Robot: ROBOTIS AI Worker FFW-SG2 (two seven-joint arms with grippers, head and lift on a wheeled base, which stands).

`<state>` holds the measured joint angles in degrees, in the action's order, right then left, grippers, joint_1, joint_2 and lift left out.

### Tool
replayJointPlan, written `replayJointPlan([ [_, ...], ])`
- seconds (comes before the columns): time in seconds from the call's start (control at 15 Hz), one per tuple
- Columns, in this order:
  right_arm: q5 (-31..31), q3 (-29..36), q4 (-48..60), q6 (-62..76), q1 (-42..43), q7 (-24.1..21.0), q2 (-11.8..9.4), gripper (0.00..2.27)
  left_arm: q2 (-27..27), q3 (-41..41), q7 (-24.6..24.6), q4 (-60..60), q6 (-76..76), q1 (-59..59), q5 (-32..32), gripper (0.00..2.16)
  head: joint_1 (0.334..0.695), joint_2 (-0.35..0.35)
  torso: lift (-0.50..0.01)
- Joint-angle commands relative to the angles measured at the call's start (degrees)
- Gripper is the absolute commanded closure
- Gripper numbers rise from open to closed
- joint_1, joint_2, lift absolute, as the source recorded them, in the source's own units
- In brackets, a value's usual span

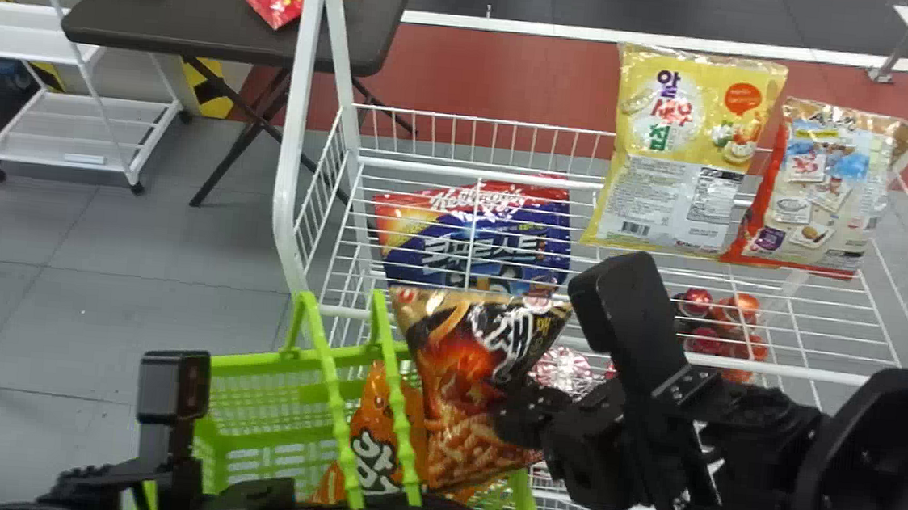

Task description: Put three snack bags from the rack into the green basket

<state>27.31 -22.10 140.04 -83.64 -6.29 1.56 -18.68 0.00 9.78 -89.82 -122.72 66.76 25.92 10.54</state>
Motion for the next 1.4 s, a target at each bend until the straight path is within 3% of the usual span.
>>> replayJointPlan([
  [0.0, 2.2, -0.4, -0.5, 0.0, -0.5, 0.0, 1.1, 2.25, -0.1, -0.3, -0.7, -0.1, 0.0, 0.0, 0.0, 2.15, 0.695, 0.067, 0.000],
  [0.47, 7.1, -1.0, -5.7, 3.0, -0.7, 0.4, 2.2, 2.24, -0.1, -0.4, -0.7, -0.3, 0.0, 0.0, 0.1, 2.15, 0.695, 0.149, 0.000],
  [0.53, 7.1, -1.1, -6.1, 2.6, -1.1, 0.5, 2.1, 2.03, -0.1, -0.1, -0.7, -0.4, 0.0, 0.1, 0.1, 2.15, 0.695, 0.158, 0.000],
  [0.6, 7.1, -1.1, -6.3, 2.8, -1.5, 0.4, 1.9, 1.37, -0.1, 0.1, -0.7, -0.4, 0.0, 0.2, 0.2, 2.15, 0.695, 0.163, 0.000],
  [0.67, 7.2, -0.8, -6.4, 2.8, -1.8, 0.4, 1.7, 0.43, -0.1, 0.3, -0.7, -0.4, 0.0, 0.2, 0.4, 2.15, 0.695, 0.166, 0.000],
  [0.73, 7.7, -0.1, -6.4, 3.0, -2.1, 0.4, 1.6, 0.00, -0.1, 0.3, -0.7, -0.4, 0.0, 0.2, 0.4, 2.15, 0.695, 0.168, 0.000],
  [1.07, 13.0, 6.4, -6.7, 4.7, -2.4, 0.1, 1.8, 0.06, -0.1, 0.6, -0.7, -0.8, 0.0, 0.4, 0.4, 2.15, 0.695, 0.138, 0.000],
  [1.33, 13.5, 13.7, -7.6, 6.9, -0.5, 0.1, 2.2, 0.06, -0.1, 0.6, -0.7, -1.1, 0.0, 0.5, 0.4, 2.15, 0.695, 0.091, 0.000],
])
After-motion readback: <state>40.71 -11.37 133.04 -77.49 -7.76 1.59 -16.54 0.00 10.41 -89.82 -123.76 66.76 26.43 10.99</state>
